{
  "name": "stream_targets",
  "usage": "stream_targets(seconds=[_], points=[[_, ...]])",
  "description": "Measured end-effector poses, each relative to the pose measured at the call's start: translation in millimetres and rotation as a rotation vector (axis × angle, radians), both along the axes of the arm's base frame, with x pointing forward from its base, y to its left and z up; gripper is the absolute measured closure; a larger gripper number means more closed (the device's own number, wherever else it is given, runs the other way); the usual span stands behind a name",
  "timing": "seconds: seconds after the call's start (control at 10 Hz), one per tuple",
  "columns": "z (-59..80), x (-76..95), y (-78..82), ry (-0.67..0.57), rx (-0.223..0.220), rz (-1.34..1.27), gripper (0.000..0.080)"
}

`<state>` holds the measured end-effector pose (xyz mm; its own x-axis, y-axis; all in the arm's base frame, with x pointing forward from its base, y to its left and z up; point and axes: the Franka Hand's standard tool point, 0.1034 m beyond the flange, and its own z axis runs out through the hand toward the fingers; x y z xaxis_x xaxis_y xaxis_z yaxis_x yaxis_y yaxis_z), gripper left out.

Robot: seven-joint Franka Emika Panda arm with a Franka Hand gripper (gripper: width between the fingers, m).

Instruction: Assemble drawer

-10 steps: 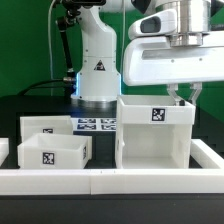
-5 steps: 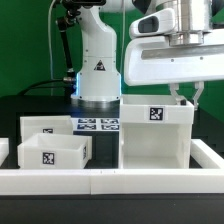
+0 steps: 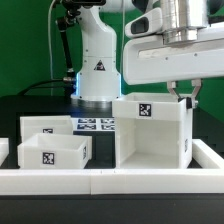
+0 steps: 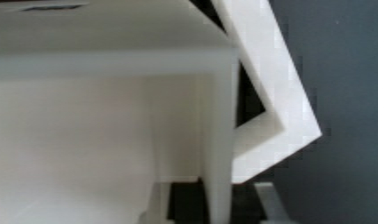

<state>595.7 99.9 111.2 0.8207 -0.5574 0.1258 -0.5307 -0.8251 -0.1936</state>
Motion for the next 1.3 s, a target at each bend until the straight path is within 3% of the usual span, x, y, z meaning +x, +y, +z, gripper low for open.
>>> stream_targets(seconds=[0.4,0.9,1.3], points=[[3.1,3.1,1.9,0.002,0.059,-0.19,0.0761],[6.4,18.1,-15.0,0.02,0.174,-0.486,0.0757],[7.2,19.4,-12.4,0.046,0.247,-0.695,0.0757]])
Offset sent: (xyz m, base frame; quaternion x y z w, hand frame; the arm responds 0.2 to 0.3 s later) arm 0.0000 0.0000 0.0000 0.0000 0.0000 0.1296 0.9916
